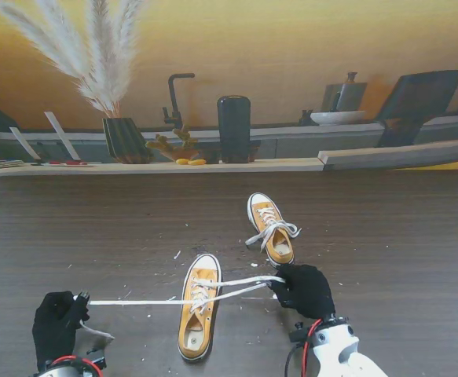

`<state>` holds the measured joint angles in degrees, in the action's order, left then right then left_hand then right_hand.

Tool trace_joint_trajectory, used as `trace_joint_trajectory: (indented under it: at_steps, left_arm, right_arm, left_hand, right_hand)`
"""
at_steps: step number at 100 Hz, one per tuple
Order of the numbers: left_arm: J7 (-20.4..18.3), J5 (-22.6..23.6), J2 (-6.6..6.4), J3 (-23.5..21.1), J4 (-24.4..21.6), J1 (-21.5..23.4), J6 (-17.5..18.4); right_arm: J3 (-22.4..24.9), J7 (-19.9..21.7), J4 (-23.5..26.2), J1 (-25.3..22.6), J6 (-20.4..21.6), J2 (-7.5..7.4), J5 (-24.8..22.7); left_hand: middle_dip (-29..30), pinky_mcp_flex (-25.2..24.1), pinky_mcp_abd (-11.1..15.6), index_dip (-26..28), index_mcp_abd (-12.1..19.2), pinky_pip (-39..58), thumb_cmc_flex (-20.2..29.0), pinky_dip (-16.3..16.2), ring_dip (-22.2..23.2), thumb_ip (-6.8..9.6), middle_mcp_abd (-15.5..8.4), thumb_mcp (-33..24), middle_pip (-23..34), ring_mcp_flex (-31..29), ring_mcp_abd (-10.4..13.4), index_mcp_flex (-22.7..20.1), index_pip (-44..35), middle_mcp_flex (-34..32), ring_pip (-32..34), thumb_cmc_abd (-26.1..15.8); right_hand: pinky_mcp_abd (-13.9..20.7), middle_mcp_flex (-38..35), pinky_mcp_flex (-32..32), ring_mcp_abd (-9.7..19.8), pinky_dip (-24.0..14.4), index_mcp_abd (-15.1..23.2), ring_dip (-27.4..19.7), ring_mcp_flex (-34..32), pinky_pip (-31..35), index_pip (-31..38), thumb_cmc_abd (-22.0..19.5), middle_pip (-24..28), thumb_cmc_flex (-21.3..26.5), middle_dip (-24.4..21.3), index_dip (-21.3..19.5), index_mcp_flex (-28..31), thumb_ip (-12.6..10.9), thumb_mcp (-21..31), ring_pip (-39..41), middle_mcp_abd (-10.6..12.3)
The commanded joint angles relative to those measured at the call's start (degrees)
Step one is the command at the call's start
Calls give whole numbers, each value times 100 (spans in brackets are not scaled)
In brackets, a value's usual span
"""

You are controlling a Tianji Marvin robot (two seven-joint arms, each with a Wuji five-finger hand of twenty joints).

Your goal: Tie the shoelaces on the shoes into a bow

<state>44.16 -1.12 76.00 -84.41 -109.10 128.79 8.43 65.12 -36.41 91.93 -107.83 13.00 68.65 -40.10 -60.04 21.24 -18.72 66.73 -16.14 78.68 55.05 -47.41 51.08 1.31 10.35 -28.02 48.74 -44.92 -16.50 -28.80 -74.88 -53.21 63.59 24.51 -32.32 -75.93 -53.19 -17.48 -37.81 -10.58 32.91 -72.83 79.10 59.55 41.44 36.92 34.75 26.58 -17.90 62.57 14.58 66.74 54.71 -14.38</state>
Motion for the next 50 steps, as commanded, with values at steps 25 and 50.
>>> trace_joint_trajectory:
  at_steps: [25, 50]
  left_arm:
    - [38, 85, 43, -163, -85, 69, -372]
    - [166, 449, 51, -168, 40, -9, -613]
  right_arm:
    - [132, 115, 271, -229, -964, -98, -300]
    - [208, 227, 389, -351, -1213, -74, -137]
  left_hand:
    - [-125, -62, -248, -168, -1083, 130, 87, -52, 77, 78, -84, -144, 41, -78, -79, -90, -179, -106, 17, 137]
    - [658, -722, -10, -1082, -489, -359, -224, 187, -572, 94, 233, 95, -964, 478, -274, -104, -141, 223, -1091, 26]
  right_hand:
    - [-203, -261, -179, -92, -182, -379, 121, -109, 104, 132, 43, 123, 182, 136, -163, 205, 110, 171, 196, -416]
    - [-209, -35, 123, -190, -182, -194, -178, -77, -130, -123, -316, -60, 89, 51, -11, 26, 99, -77, -286, -353]
